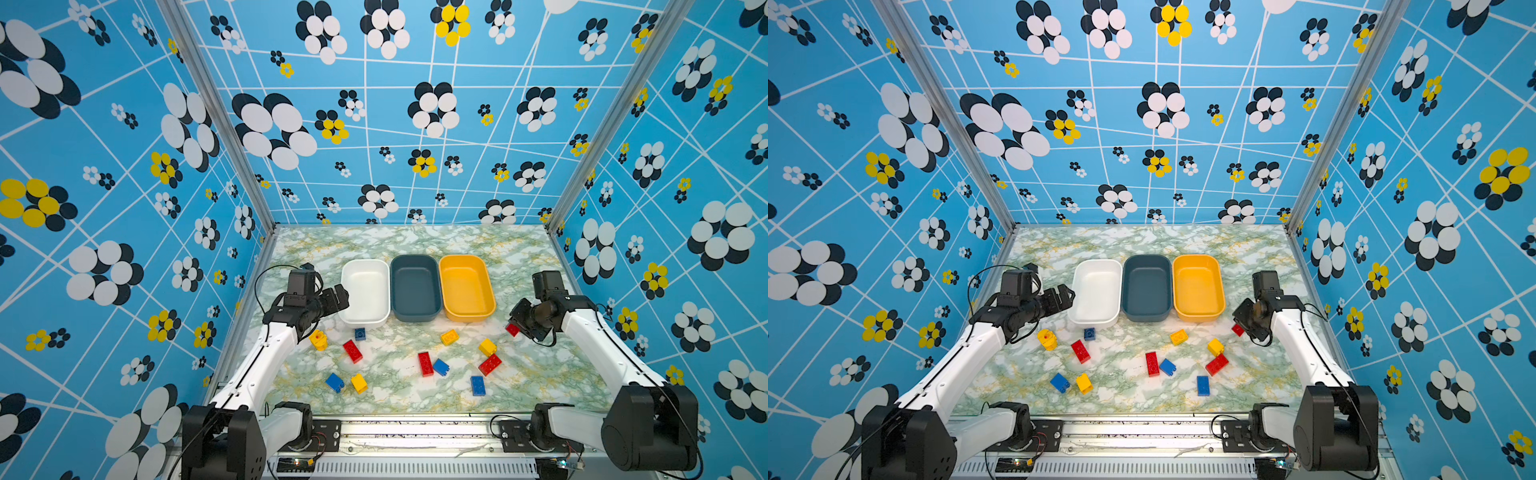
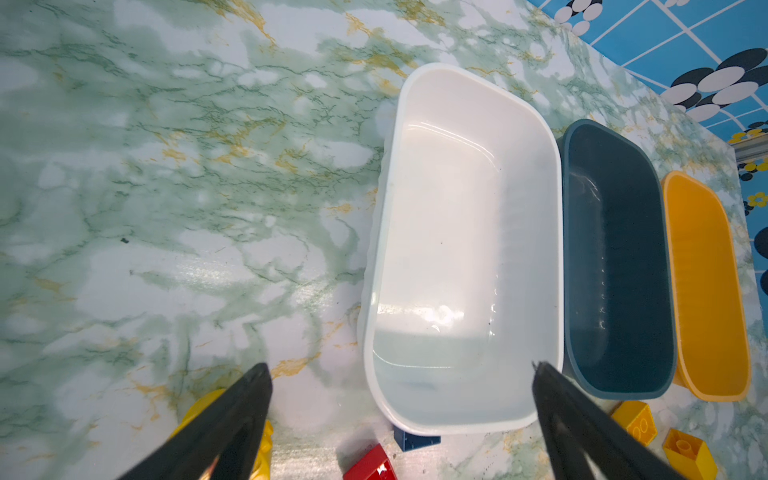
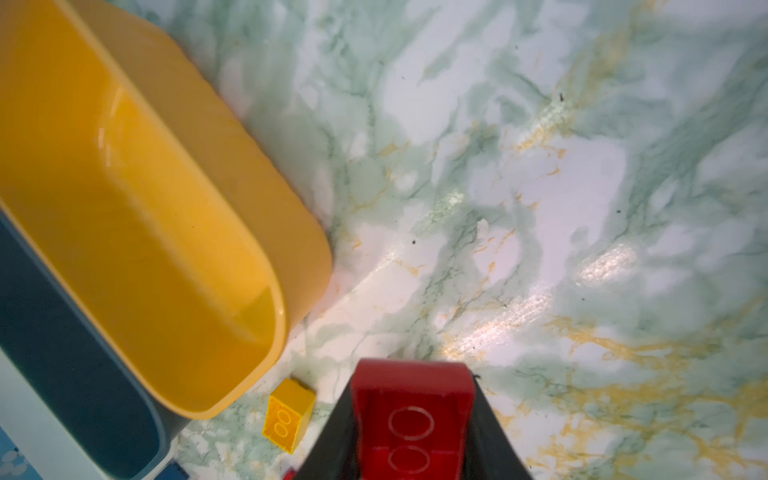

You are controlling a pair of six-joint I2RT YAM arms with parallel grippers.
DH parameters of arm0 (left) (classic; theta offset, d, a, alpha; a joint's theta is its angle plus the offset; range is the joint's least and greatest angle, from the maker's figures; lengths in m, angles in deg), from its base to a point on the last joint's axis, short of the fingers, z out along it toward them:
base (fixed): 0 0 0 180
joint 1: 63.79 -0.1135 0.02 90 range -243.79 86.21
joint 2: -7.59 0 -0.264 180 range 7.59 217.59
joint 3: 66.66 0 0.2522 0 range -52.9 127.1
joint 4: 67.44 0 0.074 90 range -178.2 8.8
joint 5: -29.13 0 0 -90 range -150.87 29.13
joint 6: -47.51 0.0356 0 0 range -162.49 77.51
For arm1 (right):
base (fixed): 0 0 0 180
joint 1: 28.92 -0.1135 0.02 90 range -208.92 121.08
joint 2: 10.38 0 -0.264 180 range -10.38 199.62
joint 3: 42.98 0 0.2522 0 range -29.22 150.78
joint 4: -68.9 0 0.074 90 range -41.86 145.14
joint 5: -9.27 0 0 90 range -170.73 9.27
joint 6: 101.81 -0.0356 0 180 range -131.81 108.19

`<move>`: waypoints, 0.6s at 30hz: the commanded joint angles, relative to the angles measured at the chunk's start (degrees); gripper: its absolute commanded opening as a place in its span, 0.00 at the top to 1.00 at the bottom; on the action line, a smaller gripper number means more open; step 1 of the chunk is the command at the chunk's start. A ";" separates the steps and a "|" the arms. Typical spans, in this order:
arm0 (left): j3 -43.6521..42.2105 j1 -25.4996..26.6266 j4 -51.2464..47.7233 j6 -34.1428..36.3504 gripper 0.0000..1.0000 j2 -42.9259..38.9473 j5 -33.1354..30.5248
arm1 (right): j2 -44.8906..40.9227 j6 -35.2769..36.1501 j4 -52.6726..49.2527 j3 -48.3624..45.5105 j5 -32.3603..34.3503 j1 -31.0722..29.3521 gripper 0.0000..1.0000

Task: Sort the legos into containers by color
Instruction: 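Carry the red brick over the yellow bin and open the right gripper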

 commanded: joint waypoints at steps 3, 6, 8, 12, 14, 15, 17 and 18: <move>-1.57 -0.07 -1.38 -0.83 0.01 -1.27 -0.33 | 2.96 6.19 -3.75 10.57 1.28 -4.73 0.76; -2.02 -0.11 -1.18 -0.98 0.01 -1.42 -0.22 | 7.85 8.80 -3.37 15.49 0.94 -8.29 0.76; -2.45 -0.07 -1.05 -1.27 0.01 -1.54 -0.21 | 11.35 10.24 -2.55 18.26 0.80 -9.66 0.76; -3.14 0.02 -1.22 -1.59 0.01 -2.18 -0.17 | 20.08 13.04 -2.02 23.77 0.14 -11.84 0.76; -3.33 0.02 -1.48 -1.64 0.01 -2.34 -0.15 | 23.75 14.05 -1.26 25.64 0.20 -12.79 0.76; -3.45 0.02 -1.57 -1.66 0.01 -2.58 -0.10 | 25.58 14.40 -1.01 26.70 0.53 -13.20 0.76; -3.73 0.02 -1.65 -1.95 0.01 -2.80 -0.08 | 28.97 14.98 -0.46 28.16 1.28 -13.70 0.76; -3.86 0.06 -1.74 -2.14 0.01 -2.93 0.04 | 30.59 15.03 -0.45 29.11 1.19 -13.71 0.76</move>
